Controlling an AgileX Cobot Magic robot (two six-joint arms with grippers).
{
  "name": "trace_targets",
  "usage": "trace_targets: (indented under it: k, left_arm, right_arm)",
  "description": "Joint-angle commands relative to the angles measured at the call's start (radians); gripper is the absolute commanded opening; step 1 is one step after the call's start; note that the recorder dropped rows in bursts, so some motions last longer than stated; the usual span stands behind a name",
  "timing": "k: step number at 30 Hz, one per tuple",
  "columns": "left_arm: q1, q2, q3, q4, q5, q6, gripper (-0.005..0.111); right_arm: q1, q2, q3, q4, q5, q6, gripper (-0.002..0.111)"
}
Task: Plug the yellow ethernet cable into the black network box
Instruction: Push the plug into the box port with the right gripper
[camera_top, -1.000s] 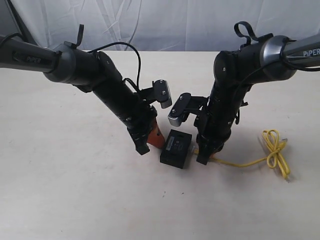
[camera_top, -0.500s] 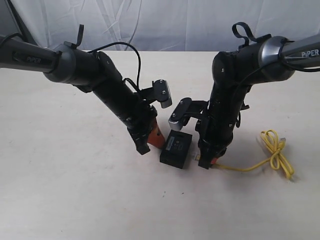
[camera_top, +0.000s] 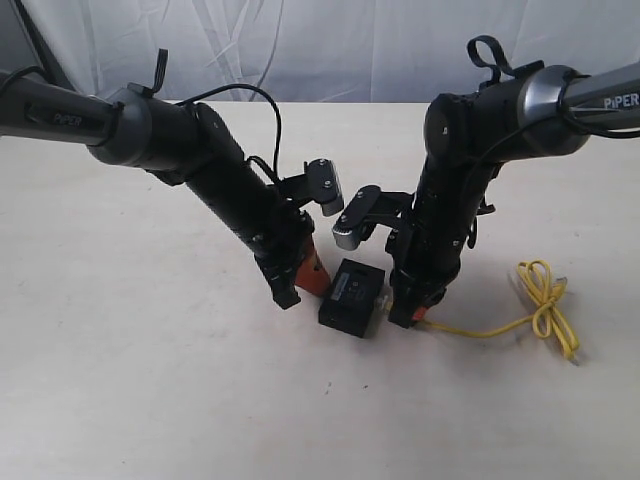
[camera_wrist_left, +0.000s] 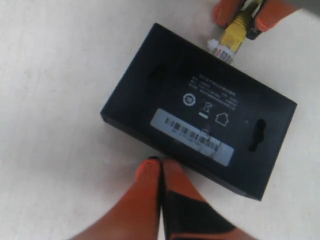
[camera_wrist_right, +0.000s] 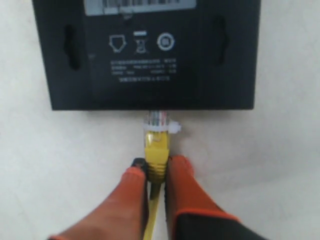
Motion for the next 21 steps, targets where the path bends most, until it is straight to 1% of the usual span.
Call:
trace_targets:
  k: [1,10,16,21]
  left_arm:
    - [-0.004,0.01,0.001,-0.001,0.006,-0.005,0.0]
    - [-0.004,0.01,0.001,-0.001,0.006,-0.005,0.0]
    - [-0.004,0.01,0.001,-0.001,0.004,-0.003,0.0]
    - [-0.004,0.01,0.001,-0.001,0.003,-0.002,0.0]
  right_arm:
    - [0.002,0.0,-0.009,0.008,-0.029,-0.001,-0.001]
    - [0.002,0.0,-0.009,0.007,-0.089,-0.021,-0.001]
    - [0.002,0.0,-0.009,-0.001,-0.089,-0.056,-0.001]
    - [0.002,0.0,-0.009,-0.001,-0.045,-0.096,-0.001]
